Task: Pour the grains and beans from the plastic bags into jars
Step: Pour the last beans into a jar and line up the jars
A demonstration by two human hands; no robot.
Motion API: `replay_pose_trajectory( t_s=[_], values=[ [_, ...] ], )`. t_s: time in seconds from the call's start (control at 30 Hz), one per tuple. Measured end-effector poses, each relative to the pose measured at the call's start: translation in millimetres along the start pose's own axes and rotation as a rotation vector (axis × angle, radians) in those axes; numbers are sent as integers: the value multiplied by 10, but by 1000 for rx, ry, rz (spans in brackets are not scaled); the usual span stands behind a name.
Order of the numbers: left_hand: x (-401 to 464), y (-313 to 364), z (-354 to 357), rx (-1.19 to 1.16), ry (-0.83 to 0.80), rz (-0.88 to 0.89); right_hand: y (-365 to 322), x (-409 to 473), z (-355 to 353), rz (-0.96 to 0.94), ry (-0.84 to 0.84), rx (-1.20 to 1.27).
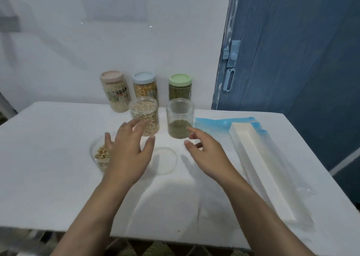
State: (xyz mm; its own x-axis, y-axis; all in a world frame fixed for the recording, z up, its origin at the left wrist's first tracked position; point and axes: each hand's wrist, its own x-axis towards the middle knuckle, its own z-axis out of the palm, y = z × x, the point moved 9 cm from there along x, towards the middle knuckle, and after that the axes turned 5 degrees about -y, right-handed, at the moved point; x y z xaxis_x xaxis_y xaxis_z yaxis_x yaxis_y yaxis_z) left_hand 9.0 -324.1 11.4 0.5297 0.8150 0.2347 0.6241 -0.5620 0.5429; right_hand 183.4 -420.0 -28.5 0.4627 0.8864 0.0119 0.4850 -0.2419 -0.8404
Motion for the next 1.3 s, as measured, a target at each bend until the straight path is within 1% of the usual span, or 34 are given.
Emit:
replay_pose_trajectory(
  t_s=[0.13,0.2,0.27,0.3,0.37,0.43,0.53,0.6,0.67,0.77,0.83,0.93,1.03,1.1,1.2,1.3],
  values=[
    [94,-594,-251,12,-2,-104,86,287,730,40,-132,-175],
    [126,-833,-267,-17,-39,-146,221,382,1045,119,-205,-306],
    [139,-1000,-243,-51,-86,-151,363,419,1261,185,-249,-438],
    [147,-1064,-227,-70,-109,-143,404,421,1330,194,-250,-493],
    [171,-1171,-185,-138,-162,-123,411,422,1370,170,-186,-540],
    [200,-1267,-138,-232,-214,-108,368,412,1349,143,-84,-448],
    [271,-1379,-124,-301,-241,-91,261,364,1257,108,119,-140],
    [324,-1453,-142,-365,-242,-105,106,316,1179,35,258,46],
    [361,-1502,-161,-466,-234,-131,-82,282,1150,-41,328,192],
    [372,-1515,-189,-625,-220,-167,-379,294,1199,-122,289,279],
    [379,-1539,-194,-699,-224,-173,-536,329,1281,-174,207,239],
    [382,-1564,-180,-741,-262,-143,-646,387,1450,-179,71,120],
    [364,-1580,-127,-792,-308,-132,-696,407,1593,-208,13,134],
    [328,-1599,-76,-801,-315,-128,-699,405,1626,-205,52,279],
    [256,-1649,18,-809,-328,-142,-600,403,1723,-59,113,630],
    [223,-1656,45,-826,-310,-130,-455,436,1864,12,128,796]
  ],
)
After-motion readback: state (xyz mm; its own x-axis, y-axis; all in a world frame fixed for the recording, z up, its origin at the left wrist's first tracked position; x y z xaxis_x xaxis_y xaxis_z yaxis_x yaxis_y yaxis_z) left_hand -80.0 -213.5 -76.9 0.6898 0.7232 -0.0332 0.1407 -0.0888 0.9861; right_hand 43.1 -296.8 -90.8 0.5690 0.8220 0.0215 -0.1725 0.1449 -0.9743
